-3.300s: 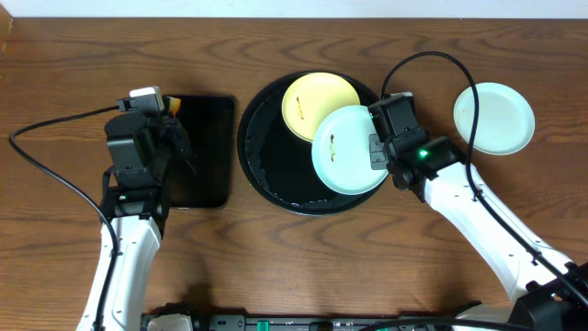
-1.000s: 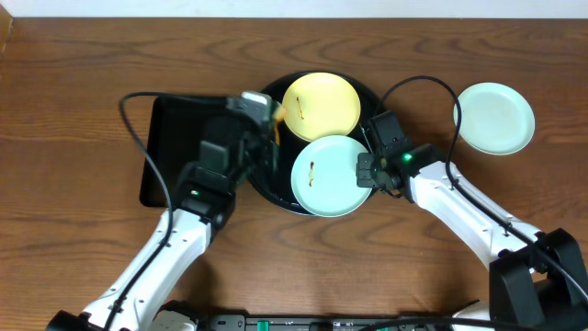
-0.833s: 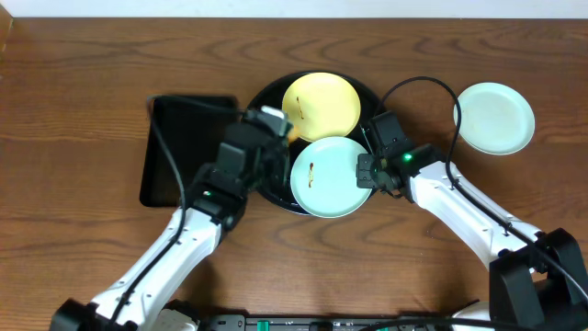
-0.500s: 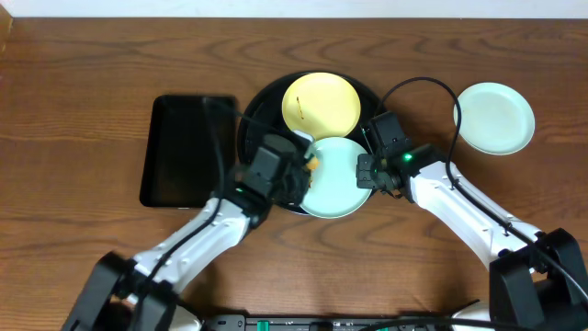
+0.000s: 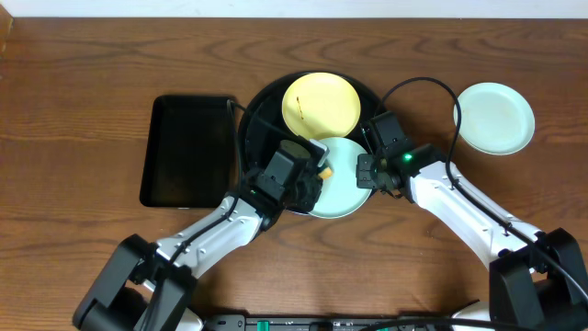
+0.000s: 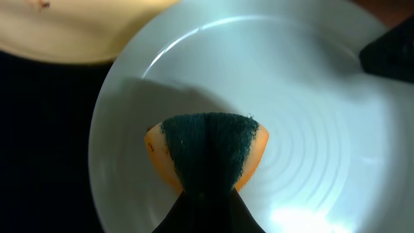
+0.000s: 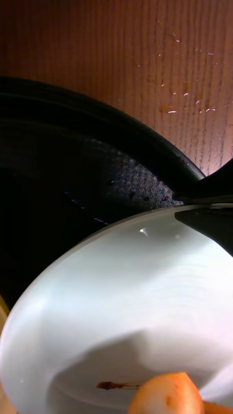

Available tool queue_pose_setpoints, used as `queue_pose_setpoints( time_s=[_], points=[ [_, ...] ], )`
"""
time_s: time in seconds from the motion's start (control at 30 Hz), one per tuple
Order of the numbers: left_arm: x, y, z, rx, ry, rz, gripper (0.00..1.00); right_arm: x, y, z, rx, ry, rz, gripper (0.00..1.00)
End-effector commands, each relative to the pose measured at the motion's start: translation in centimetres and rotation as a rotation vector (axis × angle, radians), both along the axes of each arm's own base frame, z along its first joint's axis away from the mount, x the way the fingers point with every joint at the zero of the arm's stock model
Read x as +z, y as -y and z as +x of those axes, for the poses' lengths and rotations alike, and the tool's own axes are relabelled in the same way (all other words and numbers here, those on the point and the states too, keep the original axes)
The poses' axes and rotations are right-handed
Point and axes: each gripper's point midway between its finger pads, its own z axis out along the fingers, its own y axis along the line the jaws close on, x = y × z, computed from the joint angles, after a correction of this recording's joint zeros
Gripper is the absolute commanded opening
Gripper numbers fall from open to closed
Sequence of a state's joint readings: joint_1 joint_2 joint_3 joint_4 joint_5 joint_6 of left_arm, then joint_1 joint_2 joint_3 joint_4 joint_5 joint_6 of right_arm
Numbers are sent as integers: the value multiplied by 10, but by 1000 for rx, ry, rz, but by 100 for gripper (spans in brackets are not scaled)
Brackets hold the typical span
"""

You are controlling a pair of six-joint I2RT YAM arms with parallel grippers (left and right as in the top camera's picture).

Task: Clean dirty plates on tray and stack at the side
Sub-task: 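Scrub the held light-blue plate with the sponge in the left gripper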

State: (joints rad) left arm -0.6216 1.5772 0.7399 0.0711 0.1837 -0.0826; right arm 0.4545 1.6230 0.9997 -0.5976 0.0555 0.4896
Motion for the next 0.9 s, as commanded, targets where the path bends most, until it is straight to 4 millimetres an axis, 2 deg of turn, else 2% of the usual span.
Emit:
queue_pose_setpoints(
  time_s=[0.0, 0.17, 0.43, 0.87],
  points=[
    [-2, 7, 4, -3, -1, -24, 7, 0, 9, 4, -31, -1, 5, 1],
    [-8, 12, 10, 15, -1, -44, 7, 0, 9, 4, -31, -1, 5, 1],
    [-23, 11, 9, 30, -37, -33, 8, 0, 9, 4, -28, 0, 4, 1],
    [-53, 12, 13, 36, -58, -10, 8, 0, 9, 4, -28, -1, 4, 1]
  ],
)
